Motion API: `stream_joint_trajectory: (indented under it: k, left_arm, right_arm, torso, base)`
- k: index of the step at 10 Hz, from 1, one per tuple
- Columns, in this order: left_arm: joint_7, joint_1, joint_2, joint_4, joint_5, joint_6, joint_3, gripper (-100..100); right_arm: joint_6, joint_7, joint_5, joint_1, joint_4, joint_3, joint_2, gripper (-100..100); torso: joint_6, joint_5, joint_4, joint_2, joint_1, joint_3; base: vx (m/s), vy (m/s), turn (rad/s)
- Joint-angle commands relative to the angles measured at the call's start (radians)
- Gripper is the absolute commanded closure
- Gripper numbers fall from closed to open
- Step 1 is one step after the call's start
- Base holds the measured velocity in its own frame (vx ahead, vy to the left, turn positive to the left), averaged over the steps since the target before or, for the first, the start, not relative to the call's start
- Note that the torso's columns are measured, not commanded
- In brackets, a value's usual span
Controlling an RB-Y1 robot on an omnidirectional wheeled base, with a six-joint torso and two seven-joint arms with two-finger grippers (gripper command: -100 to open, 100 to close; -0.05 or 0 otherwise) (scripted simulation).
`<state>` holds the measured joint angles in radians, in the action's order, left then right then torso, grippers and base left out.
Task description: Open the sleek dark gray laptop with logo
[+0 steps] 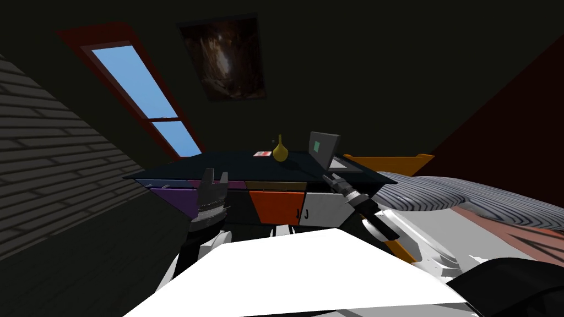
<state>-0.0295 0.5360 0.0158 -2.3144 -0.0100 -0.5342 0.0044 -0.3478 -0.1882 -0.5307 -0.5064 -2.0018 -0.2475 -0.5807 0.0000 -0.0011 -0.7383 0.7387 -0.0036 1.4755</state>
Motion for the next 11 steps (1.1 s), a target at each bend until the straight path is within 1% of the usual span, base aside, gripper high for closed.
stream_joint_trajectory:
  k: [1, 2, 3, 5, 8, 9, 11]
  left_arm:
    - [0.0, 0.0, 0.0, 0.0, 0.0, 0.0, 0.0, 0]
    - [0.0, 0.0, 0.0, 0.0, 0.0, 0.0, 0.0, 0]
    - [0.0, 0.0, 0.0, 0.0, 0.0, 0.0, 0.0, 0]
    - [0.0, 0.0, 0.0, 0.0, 0.0, 0.0, 0.0, 0]
    - [0.0, 0.0, 0.0, 0.0, 0.0, 0.0, 0.0, 0]
    - [0.0, 0.0, 0.0, 0.0, 0.0, 0.0, 0.0, 0]
    - [0.0, 0.0, 0.0, 0.0, 0.0, 0.0, 0.0, 0]
  right_arm:
    - [0.042, -0.04, -0.063, 0.008, 0.065, -0.04, -0.073, -100]
    - [0.059, -0.054, -0.088, 0.009, 0.087, -0.057, -0.097, -100]
    - [0.059, -0.054, -0.088, 0.009, 0.087, -0.057, -0.103, -100]
    - [0.094, -0.082, -0.135, 0.011, 0.131, -0.09, -0.162, -100]
    - [0.142, -0.121, -0.202, 0.012, 0.193, -0.136, -0.248, -100]
    - [0.142, -0.121, -0.202, 0.012, 0.193, -0.136, -0.248, -100]
    - [0.169, -0.144, -0.241, 0.013, 0.228, -0.162, -0.297, -100]
  torso:
    - [0.0, 0.0, 0.001, -0.003, 0.001, 0.001]
    - [0.0, 0.001, 0.001, -0.004, 0.002, 0.002]
    - [0.0, 0.001, 0.001, -0.005, 0.002, 0.003]
    - [-0.003, 0.002, 0.0, -0.006, -0.002, 0.005]
    - [-0.002, 0.0, 0.003, -0.008, 0.0, 0.005]
    - [-0.004, 0.0, 0.002, -0.008, -0.001, 0.005]
    - [-0.005, 0.002, 0.001, -0.011, -0.004, 0.007]
  base:
    - [-0.003, 0.119, 0.06]
    - [0.017, 0.138, 0.049]
    - [0.014, 0.096, -0.013]
    - [0.002, 0.091, 0.047]
    - [0.017, 0.113, 0.04]
    - [-0.004, 0.078, 0.014]
    - [0.001, 0.079, 0.032]
